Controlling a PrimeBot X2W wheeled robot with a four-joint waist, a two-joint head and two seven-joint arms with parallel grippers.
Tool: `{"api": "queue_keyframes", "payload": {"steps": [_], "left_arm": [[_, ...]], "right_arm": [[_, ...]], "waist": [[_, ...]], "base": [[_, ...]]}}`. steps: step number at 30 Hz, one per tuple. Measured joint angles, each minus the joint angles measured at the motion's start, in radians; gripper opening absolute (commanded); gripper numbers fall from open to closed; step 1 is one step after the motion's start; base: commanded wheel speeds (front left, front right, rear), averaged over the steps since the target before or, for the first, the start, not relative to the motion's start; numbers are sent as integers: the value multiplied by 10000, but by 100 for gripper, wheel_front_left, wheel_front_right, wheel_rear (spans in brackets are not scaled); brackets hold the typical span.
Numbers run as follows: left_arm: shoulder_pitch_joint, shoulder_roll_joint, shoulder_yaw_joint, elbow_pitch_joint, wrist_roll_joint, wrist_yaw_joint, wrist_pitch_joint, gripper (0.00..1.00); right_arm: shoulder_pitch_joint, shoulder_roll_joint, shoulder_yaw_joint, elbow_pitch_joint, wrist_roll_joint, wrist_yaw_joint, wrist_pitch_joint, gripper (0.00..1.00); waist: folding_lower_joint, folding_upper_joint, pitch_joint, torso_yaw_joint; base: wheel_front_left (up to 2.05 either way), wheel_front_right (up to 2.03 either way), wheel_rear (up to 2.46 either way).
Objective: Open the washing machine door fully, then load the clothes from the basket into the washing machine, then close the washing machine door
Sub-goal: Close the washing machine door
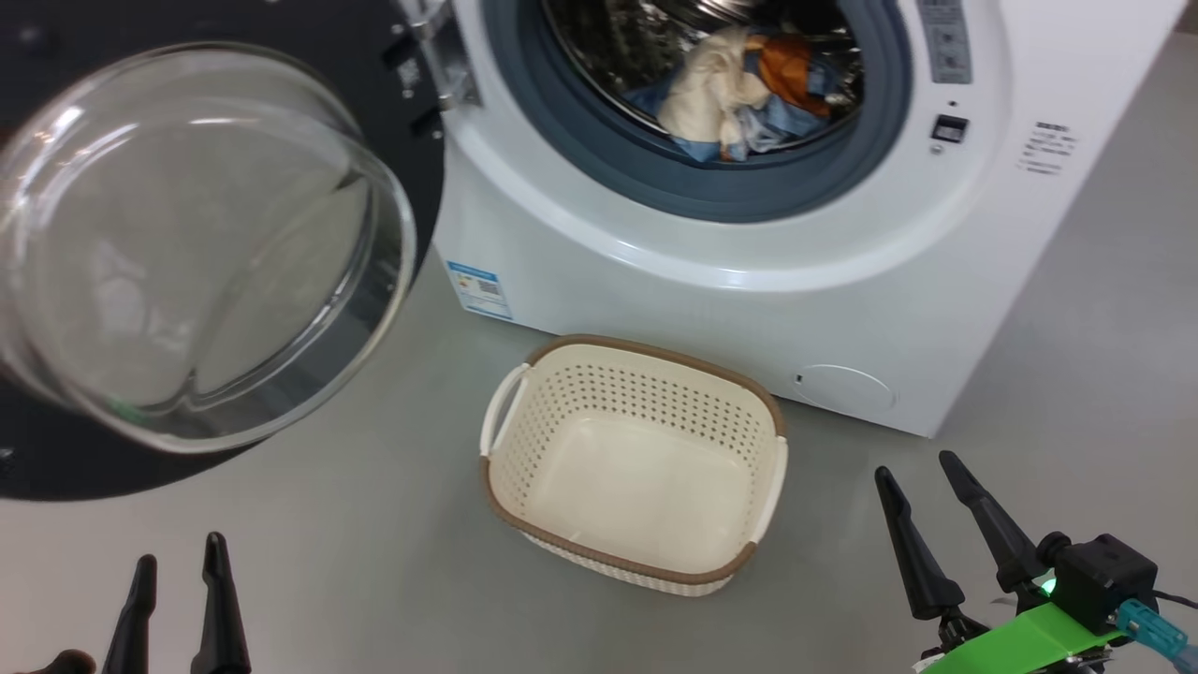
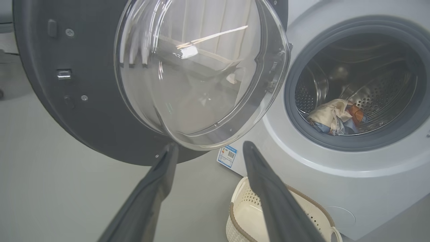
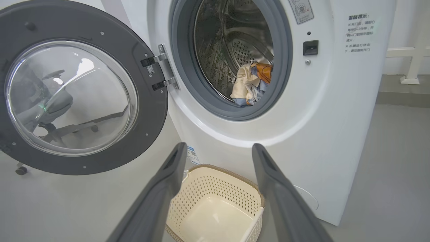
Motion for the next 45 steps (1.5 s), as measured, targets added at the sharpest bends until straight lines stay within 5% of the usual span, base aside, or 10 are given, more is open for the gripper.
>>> {"api": "queue_keyframes", "payload": {"steps": [18,19,20,21,23,24,26,36,39,45], "left_arm": [[252,-221,430,-221,-27,0,0,100],[251,-221,437,-242,-59,0,0,89],[245,-228,468,-282,-136,0,0,63],[235,-230,529,-332,-224,0,0,63],[190,-203,709,-512,-502,0,0,31],[157,-173,809,-623,-660,0,0,0],[-1,-33,1001,-855,-1060,0,0,0],[-2297,2265,2015,-1304,-3430,0,-2,0],[-3669,3455,2370,-349,-4644,0,-6,0],[-5530,4815,2495,2276,-7267,2,456,0]], "right_arm": [[-244,-178,512,209,136,0,0,100],[-244,-178,506,209,136,0,0,100],[-244,-178,499,209,136,0,0,100],[-244,-178,487,207,136,0,0,100],[-244,-173,462,203,136,0,0,100],[-244,-167,437,198,136,0,0,100],[-241,-151,370,184,134,0,0,100],[-233,-48,109,69,92,0,0,100],[-263,-56,79,36,13,0,0,100],[-601,-98,128,31,4,0,0,100]], "waist": [[0,0,-32,544],[0,0,-26,542],[0,0,-19,541],[0,0,-10,542],[0,0,11,542],[0,0,25,543],[0,0,63,547],[0,0,448,583],[0,0,723,586],[0,0,1113,450]], "base": [[0,0,0],[0,0,0],[0,0,0],[0,0,0],[0,0,0],[0,0,0],[0,0,0],[0,0,0],[0,0,0],[0,0,0]]}}
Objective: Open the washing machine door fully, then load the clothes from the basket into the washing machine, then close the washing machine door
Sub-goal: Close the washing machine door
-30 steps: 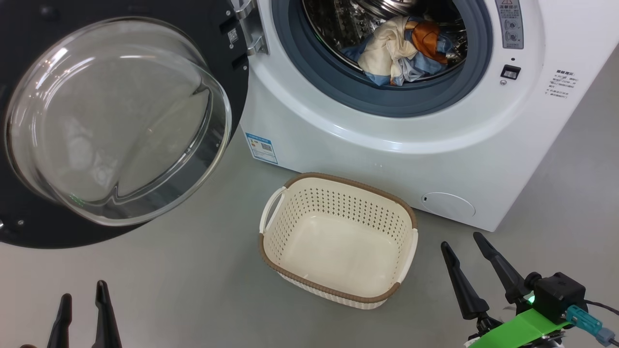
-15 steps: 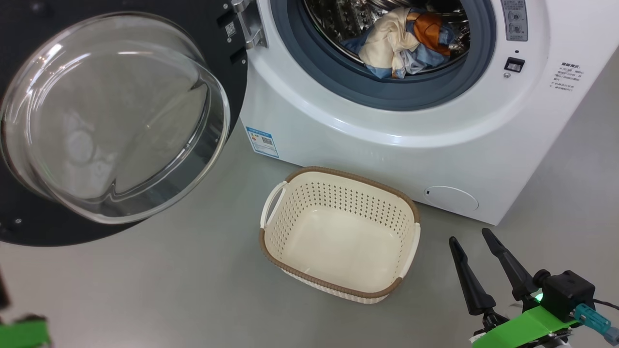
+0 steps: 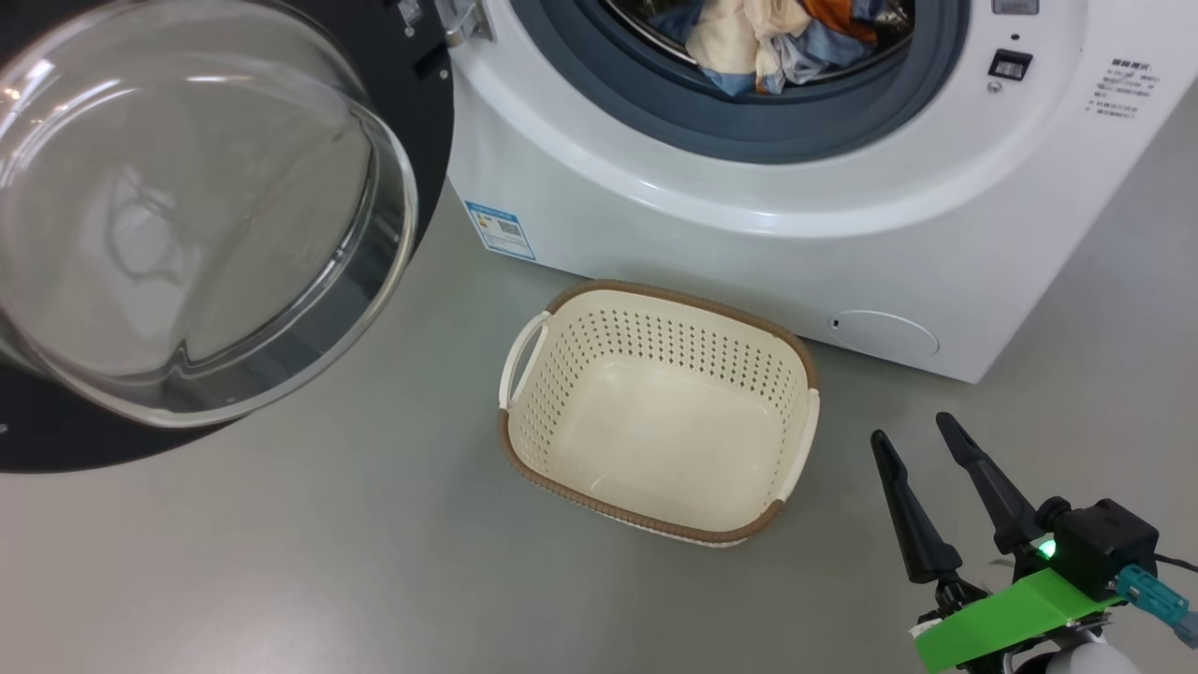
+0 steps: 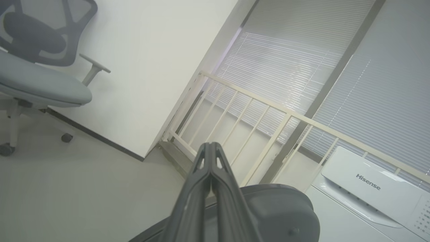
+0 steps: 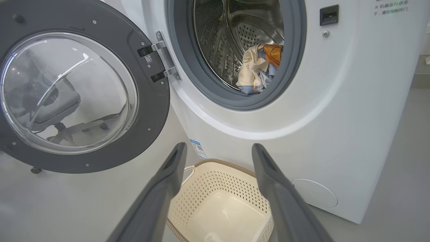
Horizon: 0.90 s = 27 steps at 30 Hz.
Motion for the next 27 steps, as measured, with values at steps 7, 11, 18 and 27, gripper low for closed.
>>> {"api": "queue_keyframes", "payload": {"steps": [7,11,18,27], "left_arm": [[-1863,1133,-136,2811,-1889,10,2073,0],[-2621,1546,-518,4330,-2255,12,3369,0],[-3611,2115,-1430,5975,-2245,12,5473,0],[-3947,2094,-2031,6341,-2313,12,6786,0]], "right_arm": [[-35,-56,6,-15,-2,0,0,100],[-63,-109,15,-12,-15,0,0,100],[-339,-215,130,-12,-73,0,0,100],[-353,-408,104,-46,-73,0,0,100]], "waist": [[0,0,297,-167],[-1,0,436,-167],[0,0,693,-189],[0,0,943,-188]], "base": [[0,0,0],[0,0,0],[0,0,0],[0,0,0]]}}
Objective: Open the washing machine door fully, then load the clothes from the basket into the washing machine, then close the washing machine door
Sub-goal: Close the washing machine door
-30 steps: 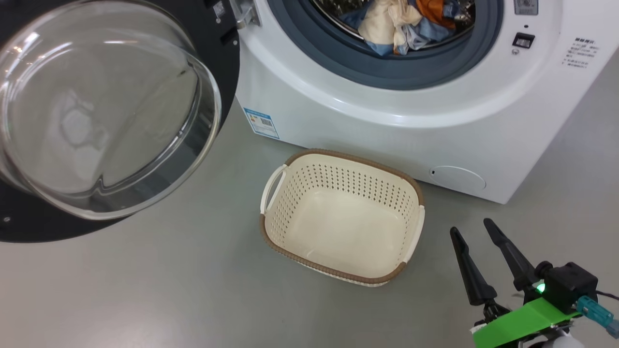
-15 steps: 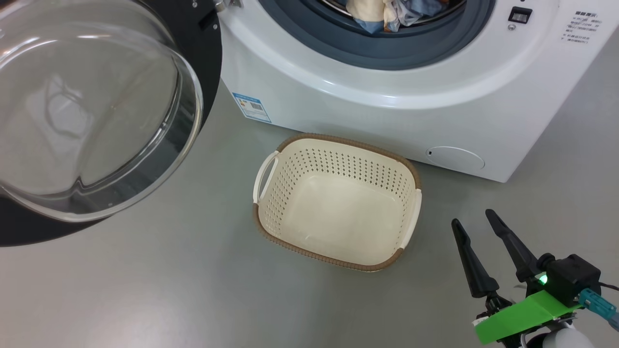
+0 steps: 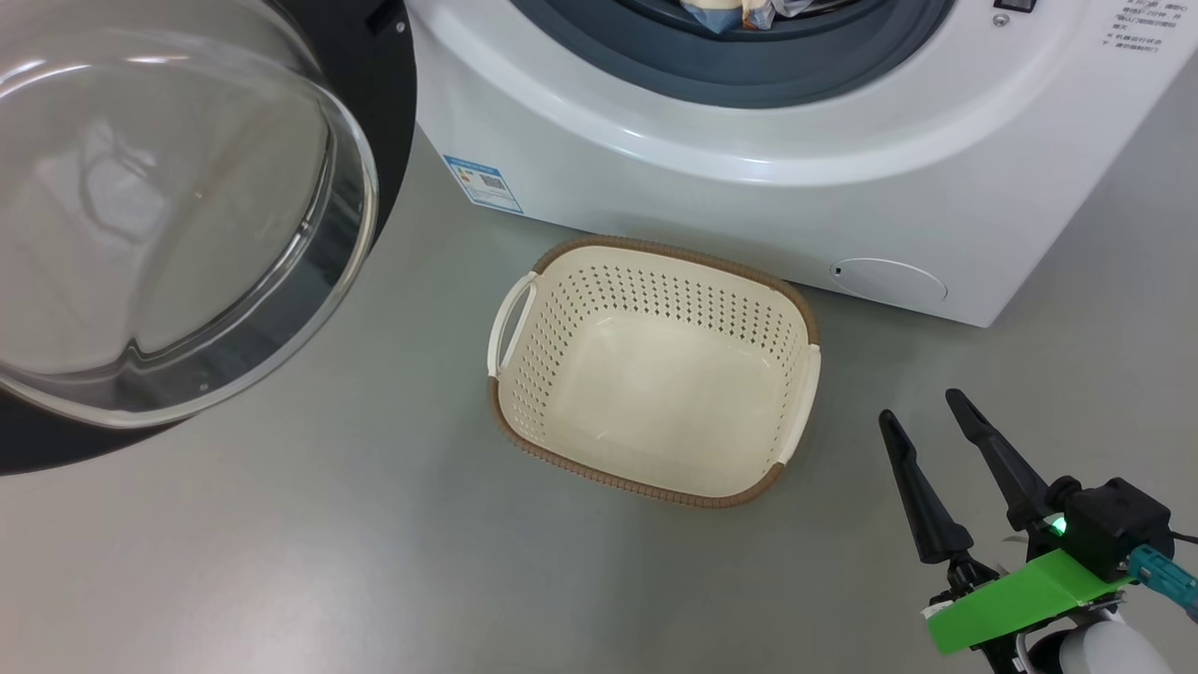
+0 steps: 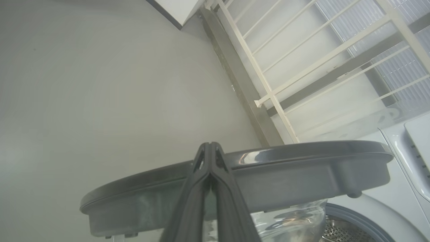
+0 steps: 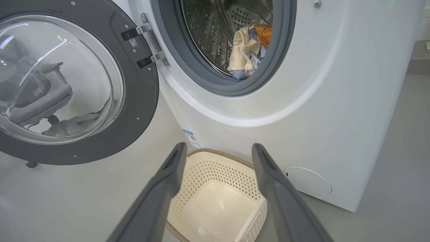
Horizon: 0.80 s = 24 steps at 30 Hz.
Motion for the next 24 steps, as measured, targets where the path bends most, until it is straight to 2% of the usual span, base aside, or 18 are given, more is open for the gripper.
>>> {"api": "queue_keyframes", "payload": {"steps": [13,24], "left_arm": [[167,25,-330,-341,-46,2,535,0],[532,174,-426,-859,-596,0,1664,0]], "right_arm": [[-86,-73,-10,-27,-2,0,0,100],[-86,-186,-77,-63,-4,0,0,100]], "waist": [[0,0,67,-21],[0,0,43,55]], "base": [[0,0,0],[0,0,0]]}}
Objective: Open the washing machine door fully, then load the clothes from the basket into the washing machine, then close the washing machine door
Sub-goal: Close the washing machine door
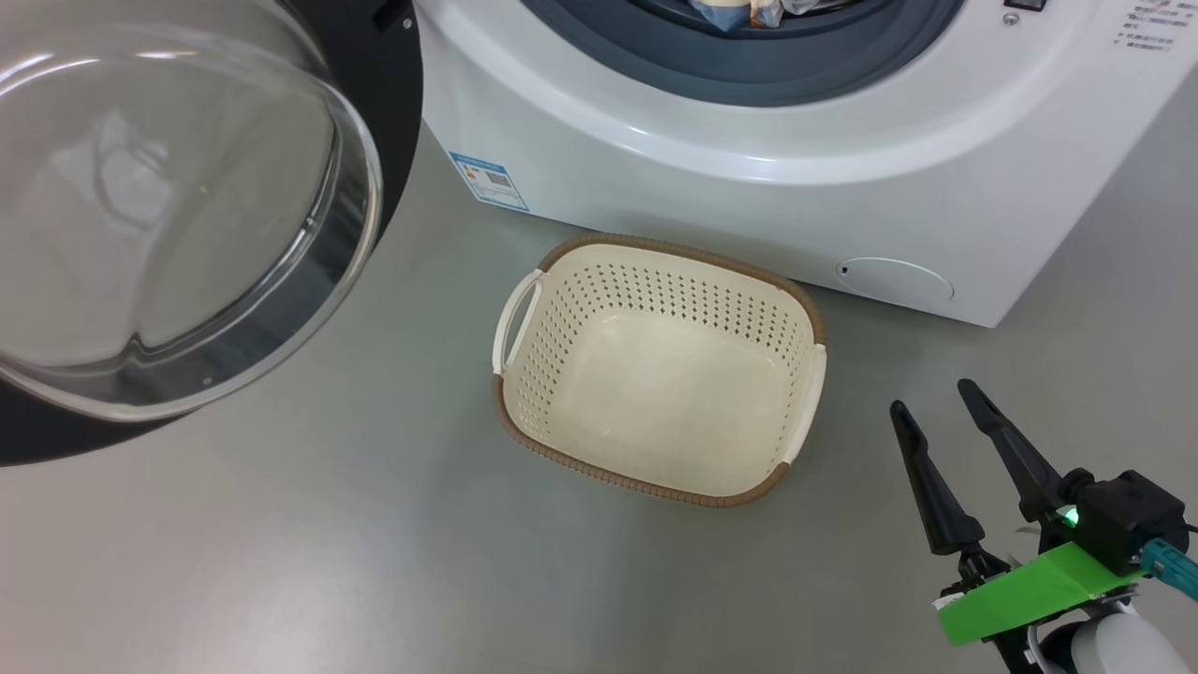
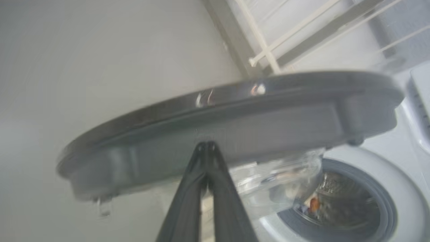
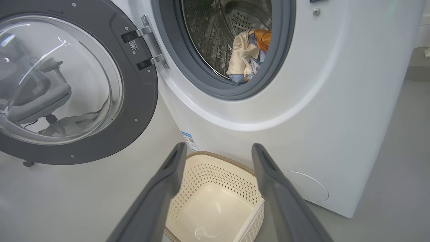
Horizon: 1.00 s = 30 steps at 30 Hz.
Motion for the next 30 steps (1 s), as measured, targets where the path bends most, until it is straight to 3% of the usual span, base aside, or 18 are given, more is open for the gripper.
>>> {"api": "queue_keyframes", "payload": {"steps": [2,7,30], "left_arm": [[174,-316,-165,-219,-17,2,-27,0],[402,-435,-77,-523,-58,0,-462,0],[1016,-422,58,-1542,-401,0,-688,0]], "right_arm": [[6,2,-8,-6,-15,0,0,100],[3,-21,-2,-29,-29,0,0,100],[36,203,10,67,-27,0,0,100]], "waist": [[0,0,-16,25],[0,0,-30,74],[1,0,-666,251]], "base": [[0,0,0],[0,0,0],[0,0,0]]}}
